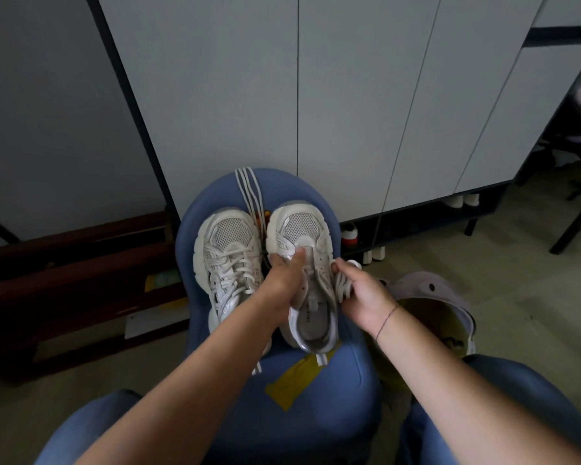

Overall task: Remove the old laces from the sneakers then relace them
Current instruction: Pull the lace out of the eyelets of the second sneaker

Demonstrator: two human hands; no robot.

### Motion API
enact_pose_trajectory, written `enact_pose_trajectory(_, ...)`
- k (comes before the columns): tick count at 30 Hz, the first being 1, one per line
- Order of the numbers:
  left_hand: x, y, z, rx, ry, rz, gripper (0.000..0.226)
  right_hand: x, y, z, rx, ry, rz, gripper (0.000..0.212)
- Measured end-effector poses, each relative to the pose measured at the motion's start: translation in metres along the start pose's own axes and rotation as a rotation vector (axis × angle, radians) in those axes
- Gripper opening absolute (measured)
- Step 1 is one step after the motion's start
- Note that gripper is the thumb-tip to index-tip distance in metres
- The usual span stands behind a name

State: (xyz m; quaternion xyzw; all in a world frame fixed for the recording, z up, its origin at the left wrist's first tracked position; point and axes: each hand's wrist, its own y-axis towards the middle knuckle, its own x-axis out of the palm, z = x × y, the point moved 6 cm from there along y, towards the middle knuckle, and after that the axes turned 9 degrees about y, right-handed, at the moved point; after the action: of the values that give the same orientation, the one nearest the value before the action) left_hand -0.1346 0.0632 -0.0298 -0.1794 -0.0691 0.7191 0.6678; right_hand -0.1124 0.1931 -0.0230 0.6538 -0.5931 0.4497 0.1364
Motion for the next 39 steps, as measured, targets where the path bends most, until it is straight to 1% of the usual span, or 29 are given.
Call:
enact_pose_trajectory(3, -0.001, 0.011, -0.007, -0.027, -0.073, -0.041, 0.096, -0.003, 0.003, 0.000, 0.000, 0.005, 0.018, 0.031)
enact_pose_trajectory(5, -0.001, 0.017, -0.009, -0.027, -0.156, -0.063, 0.100, -0.003, 0.002, 0.000, -0.006, -0.001, 0.022, 0.034)
enact_pose_trajectory(6, -0.001, 0.014, -0.007, -0.024, -0.179, -0.067, 0.100, -0.002, 0.001, -0.001, -0.008, -0.009, 0.017, 0.034)
enact_pose_trajectory(9, -0.002, 0.016, -0.008, -0.031, -0.189, -0.075, 0.117, -0.005, 0.002, -0.001, -0.010, -0.036, 0.030, 0.030)
enact_pose_trajectory(10, -0.003, 0.014, -0.008, -0.039, -0.182, -0.074, 0.117, -0.006, 0.002, -0.001, -0.007, -0.034, 0.042, 0.030)
enact_pose_trajectory(11, -0.005, 0.015, -0.009, -0.049, -0.183, -0.072, 0.112, -0.009, 0.003, 0.000, 0.000, -0.038, 0.060, 0.030)
enact_pose_trajectory(13, -0.011, 0.011, -0.002, -0.029, -0.135, -0.067, 0.094, -0.015, 0.005, 0.001, -0.012, -0.080, 0.102, 0.024)
enact_pose_trajectory(15, -0.021, -0.004, 0.012, 0.000, -0.047, -0.062, 0.092, -0.023, 0.003, 0.001, -0.035, -0.138, 0.168, 0.018)
enact_pose_trajectory(16, -0.026, -0.015, 0.021, 0.033, -0.010, -0.053, 0.086, -0.028, 0.002, 0.001, -0.045, -0.177, 0.219, 0.016)
enact_pose_trajectory(18, -0.038, -0.033, 0.035, 0.126, 0.059, -0.019, 0.055, -0.042, -0.004, 0.004, -0.033, -0.288, 0.366, 0.015)
enact_pose_trajectory(19, -0.046, -0.038, 0.039, 0.171, 0.094, 0.020, 0.044, -0.049, -0.008, 0.005, -0.008, -0.349, 0.423, 0.017)
enact_pose_trajectory(20, -0.056, -0.045, 0.044, 0.217, 0.100, 0.070, 0.038, -0.053, -0.013, 0.007, 0.024, -0.392, 0.453, 0.019)
enact_pose_trajectory(22, -0.077, -0.054, 0.050, 0.281, 0.056, 0.215, 0.036, -0.060, -0.023, 0.016, 0.121, -0.407, 0.494, 0.021)
enact_pose_trajectory(25, -0.113, -0.058, 0.043, 0.272, 0.034, 0.523, 0.033, -0.075, -0.040, 0.042, 0.353, -0.317, 0.572, 0.027)
enact_pose_trajectory(26, -0.123, -0.058, 0.038, 0.245, 0.047, 0.613, 0.039, -0.075, -0.045, 0.049, 0.407, -0.301, 0.551, 0.024)
enact_pose_trajectory(27, -0.133, -0.055, 0.031, 0.198, 0.077, 0.679, 0.047, -0.074, -0.047, 0.052, 0.419, -0.282, 0.523, 0.021)
enact_pose_trajectory(28, -0.140, -0.051, 0.024, 0.138, 0.104, 0.715, 0.058, -0.068, -0.050, 0.053, 0.405, -0.302, 0.485, 0.022)
enact_pose_trajectory(29, -0.144, -0.045, 0.013, 0.059, 0.114, 0.710, 0.070, -0.062, -0.054, 0.054, 0.401, -0.284, 0.436, 0.027)
enact_pose_trajectory(31, -0.145, -0.030, -0.008, -0.105, 0.081, 0.636, 0.095, -0.050, -0.064, 0.055, 0.418, -0.267, 0.399, 0.035)
enact_pose_trajectory(33, -0.140, -0.020, -0.024, -0.197, -0.048, 0.532, 0.117, -0.043, -0.071, 0.051, 0.405, -0.254, 0.394, 0.030)
enact_pose_trajectory(35, -0.133, -0.017, -0.032, -0.224, -0.204, 0.424, 0.133, -0.040, -0.075, 0.046, 0.367, -0.201, 0.420, 0.026)
enact_pose_trajectory(36, -0.130, -0.016, -0.033, -0.222, -0.260, 0.366, 0.145, -0.042, -0.076, 0.044, 0.350, -0.199, 0.440, 0.027)
enact_pose_trajectory(38, -0.127, -0.012, -0.037, -0.210, -0.265, 0.299, 0.168, -0.043, -0.082, 0.040, 0.351, -0.175, 0.459, 0.037)
enact_pose_trajectory(39, -0.127, -0.008, -0.041, -0.203, -0.244, 0.288, 0.172, -0.041, -0.085, 0.038, 0.357, -0.170, 0.449, 0.044)
